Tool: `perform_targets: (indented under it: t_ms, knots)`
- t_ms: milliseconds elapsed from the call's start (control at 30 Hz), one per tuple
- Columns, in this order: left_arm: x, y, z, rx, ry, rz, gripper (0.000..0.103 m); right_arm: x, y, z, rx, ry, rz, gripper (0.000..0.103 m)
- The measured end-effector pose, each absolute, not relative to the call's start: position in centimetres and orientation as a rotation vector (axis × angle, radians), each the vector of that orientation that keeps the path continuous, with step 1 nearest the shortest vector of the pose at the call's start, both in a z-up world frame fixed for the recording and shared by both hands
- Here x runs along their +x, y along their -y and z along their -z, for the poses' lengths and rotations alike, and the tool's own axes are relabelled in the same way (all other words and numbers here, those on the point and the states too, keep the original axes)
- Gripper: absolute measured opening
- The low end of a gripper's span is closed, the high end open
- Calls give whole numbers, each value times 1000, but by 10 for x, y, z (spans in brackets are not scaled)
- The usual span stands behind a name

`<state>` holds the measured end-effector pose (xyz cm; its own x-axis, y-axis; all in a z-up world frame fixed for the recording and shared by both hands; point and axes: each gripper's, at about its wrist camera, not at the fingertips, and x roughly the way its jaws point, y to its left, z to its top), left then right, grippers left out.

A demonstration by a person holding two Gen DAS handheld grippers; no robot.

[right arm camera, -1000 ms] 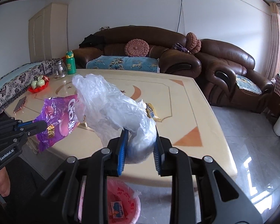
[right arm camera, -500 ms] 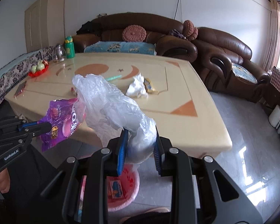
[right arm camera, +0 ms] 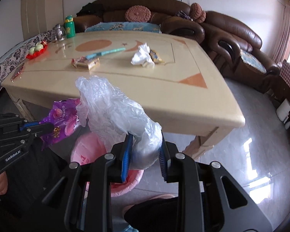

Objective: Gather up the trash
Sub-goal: 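Lower the clear bag with the right gripper while the left lowers the purple wrapper into the bin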

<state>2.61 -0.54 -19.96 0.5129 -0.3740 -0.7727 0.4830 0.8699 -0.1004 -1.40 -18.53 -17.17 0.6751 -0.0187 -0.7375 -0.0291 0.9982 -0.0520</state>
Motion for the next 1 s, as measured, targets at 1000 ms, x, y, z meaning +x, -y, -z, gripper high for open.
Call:
perform_targets:
  t_ms: [1000]
  knots:
    - [20, -8, 271, 122, -1109, 502, 3, -3, 179, 241, -57, -1017, -6, 26]
